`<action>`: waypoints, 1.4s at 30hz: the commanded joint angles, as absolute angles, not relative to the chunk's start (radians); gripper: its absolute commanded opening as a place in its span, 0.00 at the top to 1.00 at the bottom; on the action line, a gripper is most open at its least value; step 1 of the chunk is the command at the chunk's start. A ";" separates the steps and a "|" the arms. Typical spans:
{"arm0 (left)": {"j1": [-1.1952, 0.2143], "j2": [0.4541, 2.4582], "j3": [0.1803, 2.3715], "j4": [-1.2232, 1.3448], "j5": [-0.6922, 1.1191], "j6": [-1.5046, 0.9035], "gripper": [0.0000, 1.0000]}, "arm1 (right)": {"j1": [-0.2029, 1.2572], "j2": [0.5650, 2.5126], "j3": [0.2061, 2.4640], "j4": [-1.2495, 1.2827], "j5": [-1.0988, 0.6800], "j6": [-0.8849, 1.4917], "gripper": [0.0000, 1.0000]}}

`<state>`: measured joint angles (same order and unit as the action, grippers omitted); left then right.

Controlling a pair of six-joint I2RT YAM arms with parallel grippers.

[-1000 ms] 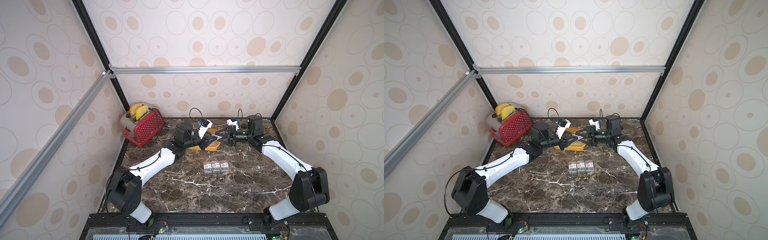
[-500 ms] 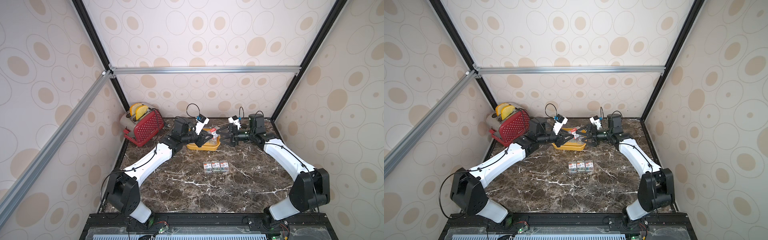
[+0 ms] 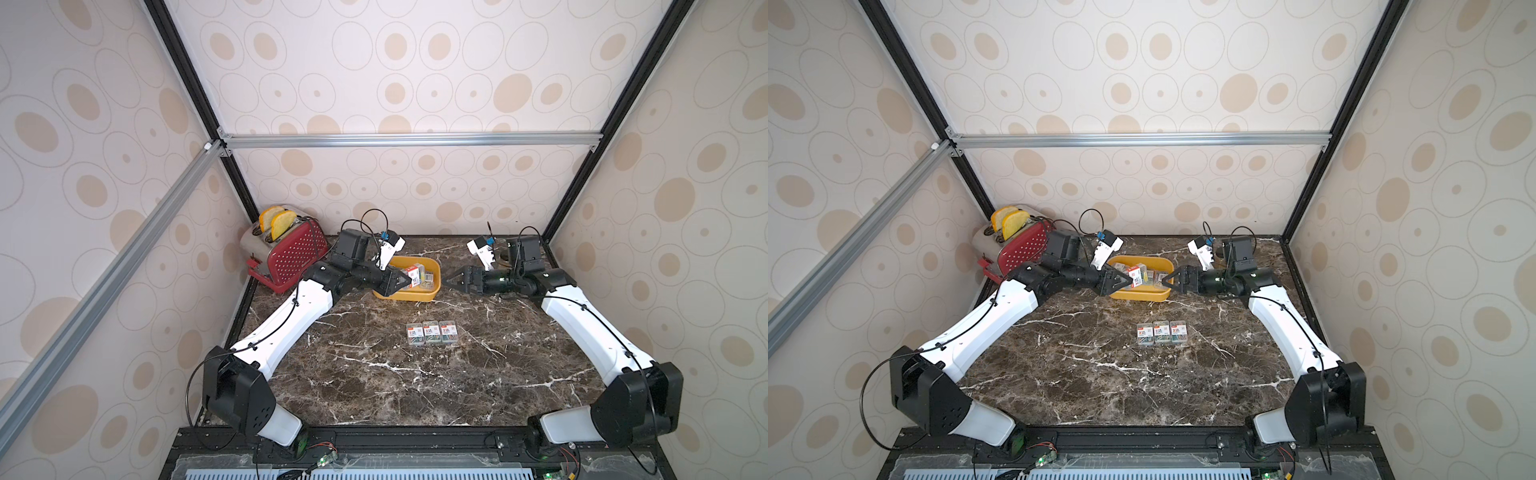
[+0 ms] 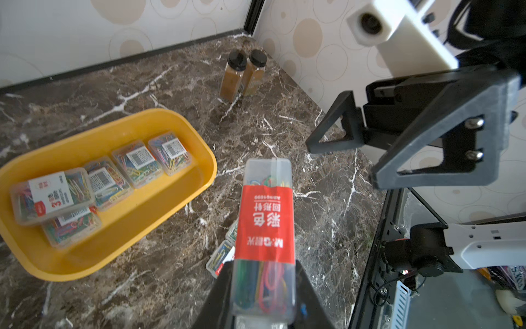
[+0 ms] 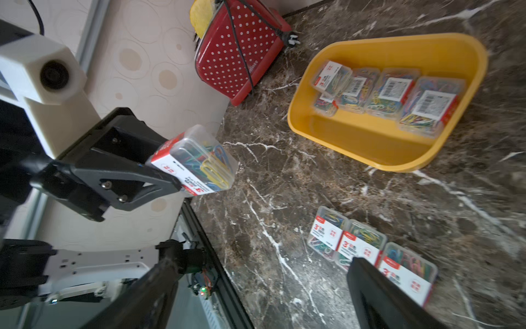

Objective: Take the paper clips out of the storage box
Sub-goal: Place the boxed paper clips at the center of the board.

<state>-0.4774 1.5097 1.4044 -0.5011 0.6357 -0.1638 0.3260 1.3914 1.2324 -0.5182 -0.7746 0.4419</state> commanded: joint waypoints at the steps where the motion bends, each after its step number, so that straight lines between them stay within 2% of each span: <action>1: -0.468 1.539 1.495 -0.607 0.670 -0.199 1.00 | 0.342 1.350 1.202 -0.600 -0.617 0.266 0.04; 7: -0.461 1.690 1.655 -0.836 0.770 -0.175 1.00 | 0.420 1.278 1.139 -0.593 -0.436 0.086 0.04; 14: -0.462 1.771 1.735 -0.961 0.805 -0.142 1.00 | 0.578 1.250 1.076 -0.515 -0.259 -0.074 0.03; 27: -0.462 1.830 1.743 -1.050 0.898 -0.072 1.00 | 0.682 1.281 1.019 -0.303 -0.252 -0.270 0.00; 42: -0.478 1.873 1.774 -1.080 0.957 -0.038 1.00 | 0.741 1.396 1.089 -0.266 -0.260 -0.352 0.00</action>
